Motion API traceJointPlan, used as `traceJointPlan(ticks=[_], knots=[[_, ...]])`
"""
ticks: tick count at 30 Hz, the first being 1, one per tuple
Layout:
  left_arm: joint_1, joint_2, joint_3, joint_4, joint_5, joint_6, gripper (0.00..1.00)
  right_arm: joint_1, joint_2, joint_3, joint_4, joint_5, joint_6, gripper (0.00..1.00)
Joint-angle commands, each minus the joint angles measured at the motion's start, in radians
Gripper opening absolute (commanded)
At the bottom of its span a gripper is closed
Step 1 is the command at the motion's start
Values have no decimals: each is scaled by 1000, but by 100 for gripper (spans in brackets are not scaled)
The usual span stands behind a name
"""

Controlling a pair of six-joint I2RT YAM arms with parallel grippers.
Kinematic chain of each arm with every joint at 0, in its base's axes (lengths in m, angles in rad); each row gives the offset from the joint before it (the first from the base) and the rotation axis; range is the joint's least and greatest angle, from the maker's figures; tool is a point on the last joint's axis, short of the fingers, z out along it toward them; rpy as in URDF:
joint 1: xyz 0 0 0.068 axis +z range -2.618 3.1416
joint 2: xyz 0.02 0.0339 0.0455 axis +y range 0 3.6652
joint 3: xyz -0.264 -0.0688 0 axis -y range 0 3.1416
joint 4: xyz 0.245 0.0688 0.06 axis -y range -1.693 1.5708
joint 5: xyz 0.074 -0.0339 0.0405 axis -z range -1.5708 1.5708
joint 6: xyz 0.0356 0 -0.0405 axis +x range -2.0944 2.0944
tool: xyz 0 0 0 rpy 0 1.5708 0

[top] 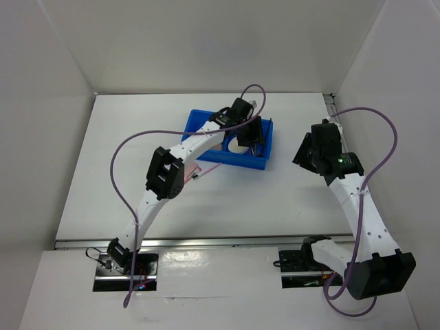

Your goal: Organize the makeup

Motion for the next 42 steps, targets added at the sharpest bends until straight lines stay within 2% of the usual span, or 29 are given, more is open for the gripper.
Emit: traceJointPlan(ticks=[1,4,5,6,9,10,14,16,18,19,21,22,26,30,34,42], knots=[[-3,-75,40,24,42,21,65,-6,-23,30,-26,8,14,48],[-3,-182,-62,38,88,39,65,-6,-23,30,-17,-13,14,48],[-3,-284,-113,51,88,49,59,-6,-14,30,-16,-13,23,48],[-3,-340,-225,64,66,70,57,-6,-14,30,-16,-23,23,48],[25,-530,-405,38,-51,108,49,-6,-3,20,-7,-23,23,48],[36,-567,-441,15,-151,119,48,-6,-3,20,-7,-23,23,48],[118,-713,-628,-97,-365,141,48,-6,6,-3,28,-43,23,48],[190,-764,-753,-135,-415,101,52,-6,15,-14,39,-53,23,48],[275,-845,-853,-136,-424,27,61,-6,25,-14,50,-66,23,48],[298,-873,-960,-93,-424,15,67,-6,34,-23,60,-66,23,48],[344,-928,-1042,-59,-384,-5,81,-6,44,-23,71,-79,23,48],[384,-928,-1090,-44,-367,-5,83,-6,55,-23,71,-89,23,48],[461,-893,-1124,-44,-312,-23,83,-6,66,-14,89,-99,23,48],[471,-835,-1133,-28,-271,3,90,3,84,-5,89,-109,23,48],[471,-756,-1115,-14,-238,27,91,3,84,4,89,-118,23,48],[439,-667,-1084,21,-293,1,83,12,84,4,70,-95,23,48]])
